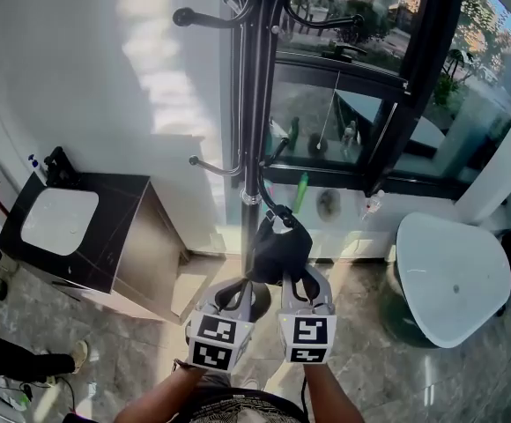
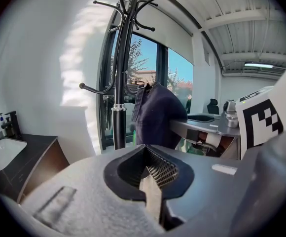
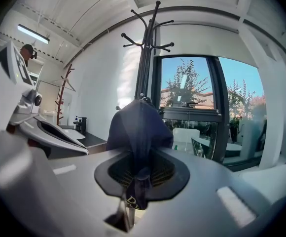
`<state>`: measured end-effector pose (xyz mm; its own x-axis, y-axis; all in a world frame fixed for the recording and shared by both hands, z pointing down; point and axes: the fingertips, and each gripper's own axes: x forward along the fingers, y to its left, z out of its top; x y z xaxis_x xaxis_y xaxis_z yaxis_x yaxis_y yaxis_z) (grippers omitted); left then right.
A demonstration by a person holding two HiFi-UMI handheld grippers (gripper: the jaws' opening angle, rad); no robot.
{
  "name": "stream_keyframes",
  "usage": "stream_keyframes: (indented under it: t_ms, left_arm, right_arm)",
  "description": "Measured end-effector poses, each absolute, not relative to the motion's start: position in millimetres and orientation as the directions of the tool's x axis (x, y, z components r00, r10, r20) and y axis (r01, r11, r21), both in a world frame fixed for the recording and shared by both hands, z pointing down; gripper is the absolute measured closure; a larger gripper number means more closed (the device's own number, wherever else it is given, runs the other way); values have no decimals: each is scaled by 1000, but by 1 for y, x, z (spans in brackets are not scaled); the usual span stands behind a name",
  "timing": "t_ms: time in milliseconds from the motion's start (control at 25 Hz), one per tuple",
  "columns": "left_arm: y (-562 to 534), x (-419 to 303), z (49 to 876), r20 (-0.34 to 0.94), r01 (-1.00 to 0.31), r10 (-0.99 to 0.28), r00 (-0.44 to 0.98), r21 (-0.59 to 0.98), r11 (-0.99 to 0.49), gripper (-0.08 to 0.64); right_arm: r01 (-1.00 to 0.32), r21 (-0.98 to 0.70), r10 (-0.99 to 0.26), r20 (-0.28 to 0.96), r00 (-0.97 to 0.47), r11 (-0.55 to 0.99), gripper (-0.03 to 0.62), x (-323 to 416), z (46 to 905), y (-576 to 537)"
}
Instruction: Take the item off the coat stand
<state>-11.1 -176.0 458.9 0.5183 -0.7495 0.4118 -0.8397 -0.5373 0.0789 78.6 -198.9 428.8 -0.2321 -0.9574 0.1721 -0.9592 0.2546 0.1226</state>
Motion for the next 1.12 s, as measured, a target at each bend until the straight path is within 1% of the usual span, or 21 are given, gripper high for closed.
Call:
stream_keyframes:
  t_ms: [160,680,1120]
  left_arm:
    - [-168,-8,458,418,-835,-741,525,82,-545,554]
    - [-149,10,452,381,-828,-748,544,99,-552,554]
    - [-135,21,447,343,-838,-776,530,70,-541,554]
  right_arm:
    - [-967,110,-967,140,-214,230,551,87,424,-186]
    - [-978,83,-978,105,-182,191,551,104,416,-149]
    - [-988,64,-980,152,-132,143,551,122,427,-118]
